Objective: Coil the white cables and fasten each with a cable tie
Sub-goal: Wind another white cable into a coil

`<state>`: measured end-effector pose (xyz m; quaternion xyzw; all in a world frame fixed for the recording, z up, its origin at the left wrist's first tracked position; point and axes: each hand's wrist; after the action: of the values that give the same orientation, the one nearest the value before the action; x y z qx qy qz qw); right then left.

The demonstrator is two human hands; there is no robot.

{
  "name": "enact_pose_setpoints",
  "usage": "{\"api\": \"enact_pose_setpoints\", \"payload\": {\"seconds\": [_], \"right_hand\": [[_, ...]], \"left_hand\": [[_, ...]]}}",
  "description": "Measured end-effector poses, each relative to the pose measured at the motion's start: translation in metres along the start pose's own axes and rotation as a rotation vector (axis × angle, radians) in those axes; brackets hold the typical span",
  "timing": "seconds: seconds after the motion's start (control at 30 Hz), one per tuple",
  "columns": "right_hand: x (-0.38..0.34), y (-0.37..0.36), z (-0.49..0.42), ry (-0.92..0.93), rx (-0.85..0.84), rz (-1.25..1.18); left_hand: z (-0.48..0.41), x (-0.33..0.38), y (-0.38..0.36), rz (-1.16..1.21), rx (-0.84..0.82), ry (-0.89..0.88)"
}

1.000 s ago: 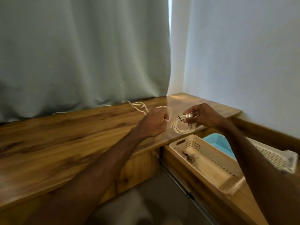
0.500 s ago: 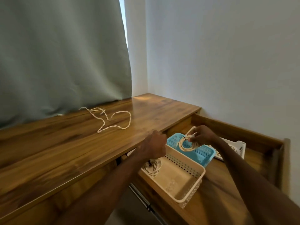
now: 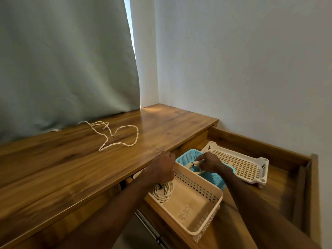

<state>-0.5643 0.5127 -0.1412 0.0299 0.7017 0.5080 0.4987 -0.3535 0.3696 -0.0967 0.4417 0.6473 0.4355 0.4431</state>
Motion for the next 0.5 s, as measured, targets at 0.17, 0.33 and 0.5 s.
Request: {"api": "enact_pose_setpoints", "payload": {"seconds": [0.17,0.33,0.5], "right_hand": [[-0.003,-0.001,0.005,0.031,0.046,0.011],[-0.029,0.01,0.022,0.125,0.138,0.096],[-0.085,0.013,0.04,0.268,0.169,0.034]], "left_hand": [[0.002,-0.008,0.004,0.001,0.022,-0.008],[0.014,-0.021,0.019,0.02,0.074,-0.025],[0.037,-0.054,0.044,0.026,0.133,-0.015]]}}
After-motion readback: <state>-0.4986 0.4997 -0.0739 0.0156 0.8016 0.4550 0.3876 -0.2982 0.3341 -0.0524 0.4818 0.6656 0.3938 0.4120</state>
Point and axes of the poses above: each hand's wrist, its own z-axis away from the middle knuckle, its own y-axis out of the back of the hand, x = y × z, and after that the axes turned 10 degrees about -z, right-handed
